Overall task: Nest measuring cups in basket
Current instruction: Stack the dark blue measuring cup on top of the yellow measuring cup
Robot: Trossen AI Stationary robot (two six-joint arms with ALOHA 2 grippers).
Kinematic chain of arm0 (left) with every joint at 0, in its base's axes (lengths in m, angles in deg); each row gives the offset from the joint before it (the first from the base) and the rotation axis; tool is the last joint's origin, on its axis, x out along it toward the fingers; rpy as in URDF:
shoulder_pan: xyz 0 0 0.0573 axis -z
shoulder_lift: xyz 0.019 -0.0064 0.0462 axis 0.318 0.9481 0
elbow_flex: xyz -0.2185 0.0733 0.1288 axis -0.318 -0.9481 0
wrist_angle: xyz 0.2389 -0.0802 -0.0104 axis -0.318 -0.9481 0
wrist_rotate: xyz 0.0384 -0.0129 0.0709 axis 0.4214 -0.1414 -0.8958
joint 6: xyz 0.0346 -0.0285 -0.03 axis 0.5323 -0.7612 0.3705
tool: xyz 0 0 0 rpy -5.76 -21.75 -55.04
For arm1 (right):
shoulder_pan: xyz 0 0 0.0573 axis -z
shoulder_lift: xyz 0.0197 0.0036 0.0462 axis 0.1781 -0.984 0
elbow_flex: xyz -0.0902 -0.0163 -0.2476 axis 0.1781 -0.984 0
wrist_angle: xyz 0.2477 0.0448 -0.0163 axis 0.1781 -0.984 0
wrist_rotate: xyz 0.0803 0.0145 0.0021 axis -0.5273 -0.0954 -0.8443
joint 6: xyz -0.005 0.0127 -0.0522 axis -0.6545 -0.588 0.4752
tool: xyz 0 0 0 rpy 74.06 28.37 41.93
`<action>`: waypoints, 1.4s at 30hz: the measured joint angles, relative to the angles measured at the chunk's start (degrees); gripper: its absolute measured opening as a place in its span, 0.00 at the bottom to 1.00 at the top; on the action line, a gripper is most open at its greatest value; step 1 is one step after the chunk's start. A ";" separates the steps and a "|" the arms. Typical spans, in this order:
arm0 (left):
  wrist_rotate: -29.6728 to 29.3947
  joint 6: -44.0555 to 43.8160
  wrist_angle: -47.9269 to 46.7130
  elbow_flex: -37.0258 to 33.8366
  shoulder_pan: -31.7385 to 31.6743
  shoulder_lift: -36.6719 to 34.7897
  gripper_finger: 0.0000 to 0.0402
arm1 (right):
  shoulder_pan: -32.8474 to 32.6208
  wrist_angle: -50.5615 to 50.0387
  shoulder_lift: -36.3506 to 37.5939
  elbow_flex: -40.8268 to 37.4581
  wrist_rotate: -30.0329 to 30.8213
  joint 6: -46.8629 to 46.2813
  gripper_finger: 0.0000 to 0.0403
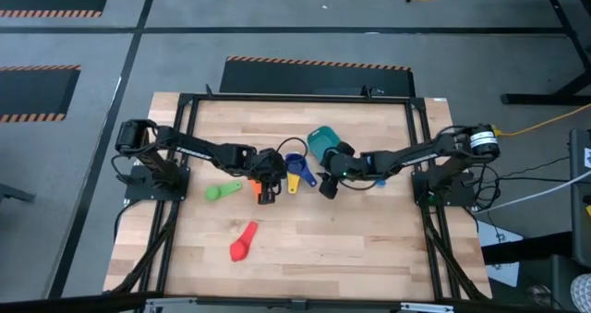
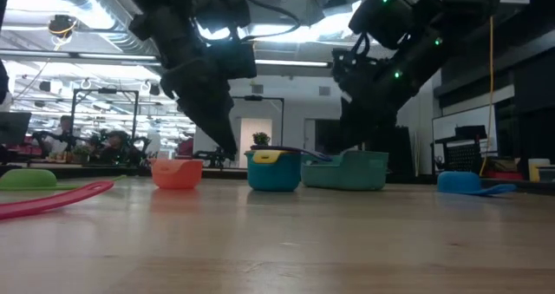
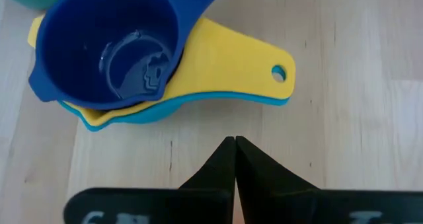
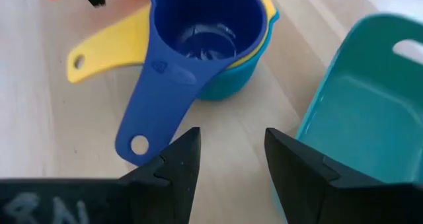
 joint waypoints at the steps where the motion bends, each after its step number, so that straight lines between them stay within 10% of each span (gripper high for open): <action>1: 0.00 0.01 0.32 -0.17 0.00 0.00 0.00 | 0.00 0.36 -0.66 -0.01 0.02 -0.02 0.43; 42: -0.23 -1.36 11.23 0.09 0.00 4.85 0.01 | -2.07 14.62 -6.96 -0.03 -1.75 -1.75 0.43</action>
